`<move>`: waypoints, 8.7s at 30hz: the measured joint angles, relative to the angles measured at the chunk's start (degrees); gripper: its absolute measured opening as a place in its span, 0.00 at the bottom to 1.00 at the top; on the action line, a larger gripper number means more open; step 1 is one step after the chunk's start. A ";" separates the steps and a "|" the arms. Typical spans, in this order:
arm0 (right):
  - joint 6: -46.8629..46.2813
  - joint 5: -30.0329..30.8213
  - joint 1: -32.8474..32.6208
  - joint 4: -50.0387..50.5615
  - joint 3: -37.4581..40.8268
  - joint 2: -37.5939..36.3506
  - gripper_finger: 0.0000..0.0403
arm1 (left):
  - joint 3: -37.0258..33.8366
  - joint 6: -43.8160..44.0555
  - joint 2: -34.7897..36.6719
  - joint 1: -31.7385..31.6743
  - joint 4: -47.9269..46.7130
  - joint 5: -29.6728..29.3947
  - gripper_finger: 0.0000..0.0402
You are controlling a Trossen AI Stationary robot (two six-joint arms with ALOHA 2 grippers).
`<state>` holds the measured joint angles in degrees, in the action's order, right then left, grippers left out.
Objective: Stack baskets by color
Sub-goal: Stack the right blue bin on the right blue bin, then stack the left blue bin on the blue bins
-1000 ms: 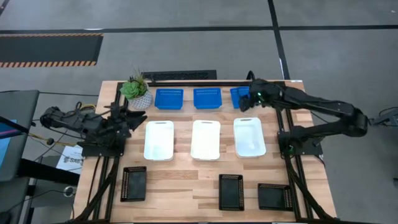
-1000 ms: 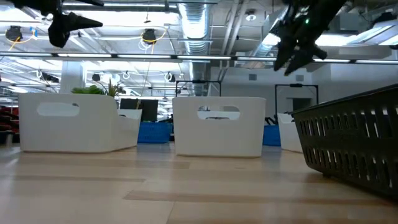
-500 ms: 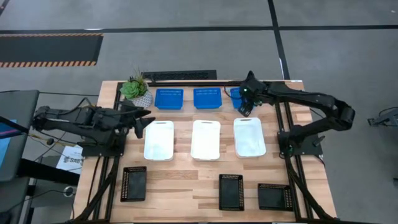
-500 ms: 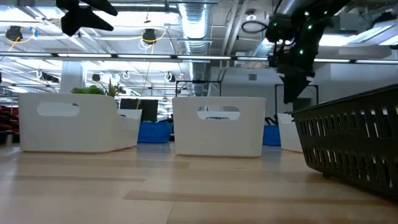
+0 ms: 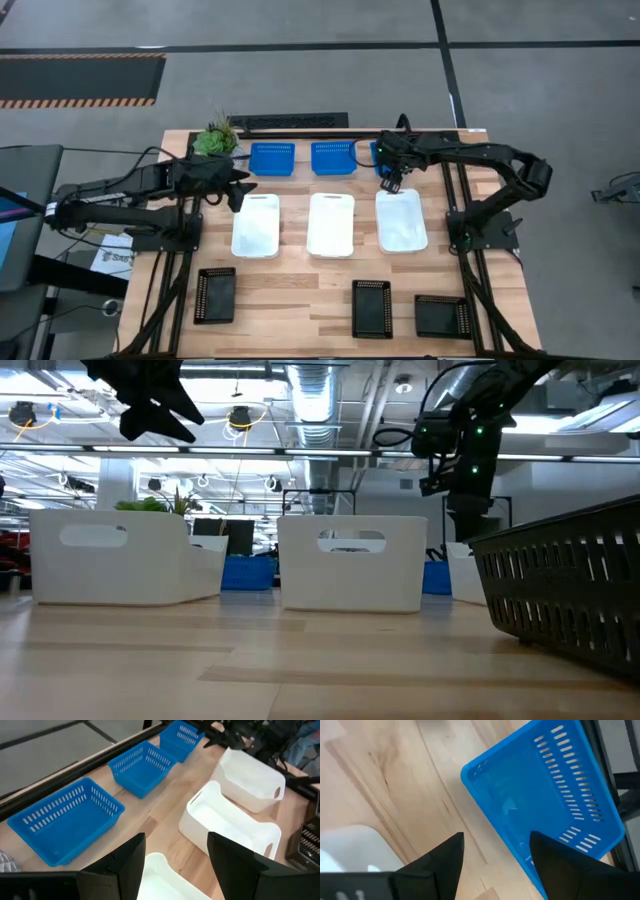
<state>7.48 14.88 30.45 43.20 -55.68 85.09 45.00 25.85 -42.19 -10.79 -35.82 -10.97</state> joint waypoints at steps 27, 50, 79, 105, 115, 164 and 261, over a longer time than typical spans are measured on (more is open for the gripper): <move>9.52 -0.98 3.57 -2.75 -1.18 8.22 0.62 | -0.01 -1.44 0.20 -2.07 -2.56 -1.02 0.50; 8.94 3.28 3.72 -2.56 -1.57 9.81 0.04 | -0.01 -1.23 0.20 -2.07 -2.48 -1.02 0.50; 11.94 6.57 -9.19 -0.59 -26.86 9.82 0.02 | -0.01 -1.23 0.20 -2.05 -4.80 -1.00 0.50; 15.46 -0.82 -8.23 17.33 -57.38 34.54 0.03 | -0.05 -1.16 0.22 -1.92 -5.92 -0.77 0.50; 17.04 -3.35 -9.49 17.33 -57.31 39.59 0.03 | -0.05 -1.19 0.22 -1.92 -6.43 0.24 0.50; 16.38 -7.61 -7.40 17.34 -56.37 39.88 0.30 | -0.03 -1.23 0.22 -1.92 -7.27 0.05 0.50; 13.19 -14.78 -12.39 -7.04 -74.23 57.73 0.34 | -1.60 -5.71 7.32 1.49 -5.93 4.08 0.50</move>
<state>20.67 0.10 18.06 36.16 -129.91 142.82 43.40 20.14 -34.87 -9.30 -41.76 -6.89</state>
